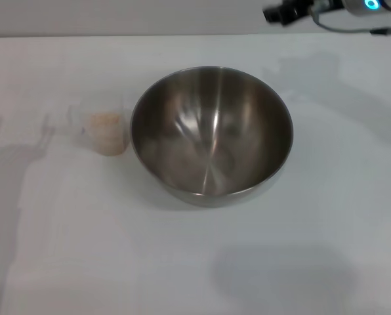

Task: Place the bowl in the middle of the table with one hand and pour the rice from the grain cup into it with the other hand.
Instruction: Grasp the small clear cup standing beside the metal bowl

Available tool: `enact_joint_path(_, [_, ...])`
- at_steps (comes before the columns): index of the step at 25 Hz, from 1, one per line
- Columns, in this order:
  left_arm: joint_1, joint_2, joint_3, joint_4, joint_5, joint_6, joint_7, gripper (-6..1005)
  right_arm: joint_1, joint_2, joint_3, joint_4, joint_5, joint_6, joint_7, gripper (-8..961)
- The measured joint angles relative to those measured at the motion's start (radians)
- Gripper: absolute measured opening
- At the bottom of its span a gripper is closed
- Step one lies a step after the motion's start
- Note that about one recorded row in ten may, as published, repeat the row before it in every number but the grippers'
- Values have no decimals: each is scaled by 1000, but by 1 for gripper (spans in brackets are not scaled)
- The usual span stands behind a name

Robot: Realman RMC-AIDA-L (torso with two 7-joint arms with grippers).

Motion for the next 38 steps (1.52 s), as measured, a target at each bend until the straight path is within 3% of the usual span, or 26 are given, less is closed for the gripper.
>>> enact_joint_path(2, [6, 0, -2, 0, 0, 0, 0, 862, -33, 0, -56, -44, -3, -91, -4, 375])
enact_joint_path(3, [6, 0, -2, 1, -1, 0, 0, 862, -82, 1, -130, -87, -22, -240, -10, 375])
enact_joint_path(4, [7, 0, -1, 2, -1, 0, 0, 862, -82, 1, -130, -87, -22, -240, -10, 375])
enact_joint_path(6, [7, -1, 0, 4, -1, 0, 0, 862, -126, 3, -197, -106, -47, -402, -13, 375])
enact_joint_path(7, [9, -1, 1, 7, 0, -3, 0, 862, -151, 3, -234, -108, -58, -497, -13, 375])
enact_joint_path(8, [10, -1, 1, 7, 0, -5, 0, 862, -194, 4, -299, -85, -64, -707, -14, 375])
enact_joint_path(9, [13, -2, 1, 8, 0, -7, 0, 862, -194, 4, -299, -85, -64, -707, -14, 375])
enact_joint_path(11, [19, -2, 2, 9, 0, -13, 0, 862, -236, 4, -367, -25, -65, -949, -14, 375])
enact_joint_path(15, [38, -3, 20, 10, 0, -22, 2, 862, -277, 6, -481, 194, -61, -1494, -2, 375])
enact_joint_path(19, [64, -3, 75, 9, 0, -30, 8, 862, -268, 8, -558, 527, -56, -2053, 123, 375])
enact_joint_path(23, [89, -4, 173, 10, 0, -92, 14, 862, -236, 6, -564, 841, -55, -2423, 348, 375])
enact_joint_path(30, [74, -6, 221, -11, 0, -256, 80, 861, -244, 5, -534, 936, -55, -2442, 384, 374])
enact_joint_path(38, [6, -5, 233, -24, 0, -420, 102, 861, -264, 7, -532, 983, -55, -2436, 383, 374])
